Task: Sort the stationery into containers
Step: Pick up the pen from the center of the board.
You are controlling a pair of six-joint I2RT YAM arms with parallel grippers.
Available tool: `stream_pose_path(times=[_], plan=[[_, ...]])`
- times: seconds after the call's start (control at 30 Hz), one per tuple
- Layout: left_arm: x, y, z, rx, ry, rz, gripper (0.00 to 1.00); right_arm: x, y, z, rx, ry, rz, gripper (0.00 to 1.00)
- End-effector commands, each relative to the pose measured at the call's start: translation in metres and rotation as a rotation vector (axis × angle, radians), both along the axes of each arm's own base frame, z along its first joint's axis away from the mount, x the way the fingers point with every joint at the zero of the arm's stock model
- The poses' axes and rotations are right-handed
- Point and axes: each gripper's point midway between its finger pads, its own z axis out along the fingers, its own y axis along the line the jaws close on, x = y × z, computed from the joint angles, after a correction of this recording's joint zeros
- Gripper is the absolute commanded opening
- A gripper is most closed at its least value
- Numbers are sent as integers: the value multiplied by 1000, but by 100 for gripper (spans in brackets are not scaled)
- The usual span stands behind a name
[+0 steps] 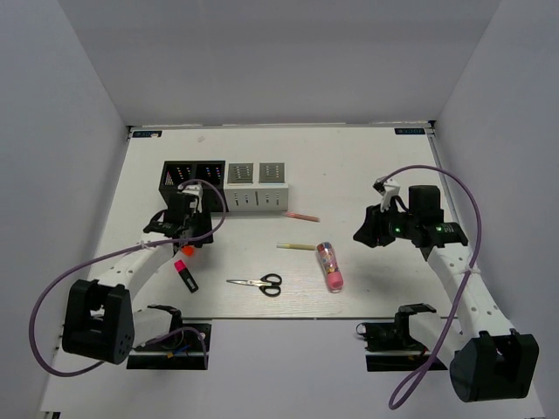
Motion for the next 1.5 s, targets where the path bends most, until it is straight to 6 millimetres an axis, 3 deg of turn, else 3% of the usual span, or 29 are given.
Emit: stream_pose_path(times=[0.0, 0.47, 0.67, 0.77, 0.8, 1.07, 1.3, 1.47], plan=[[18, 5, 4, 31, -80, 22, 69, 4, 5, 14, 21, -48, 13, 43], [40, 9, -33, 91, -24, 26, 67, 6, 7, 9, -4, -39, 15, 44], [41, 13, -43, 129, 4, 34, 61, 7, 7, 10, -16, -43, 14, 44], [33, 17, -53, 132, 22, 58, 51, 8, 6, 8, -25, -39, 10, 46], [31, 18, -53, 135, 29, 71, 40, 8, 6, 9, -27, -39, 10, 46], [9, 14, -54, 155, 98, 93, 18, 5, 7, 12, -23, -47, 15, 46], [-18, -1, -48, 92, 135, 159, 16, 3, 8, 16, -12, -63, 22, 46], [-45, -2, -59, 99, 193, 184, 17, 2, 9, 18, -4, -67, 23, 46]])
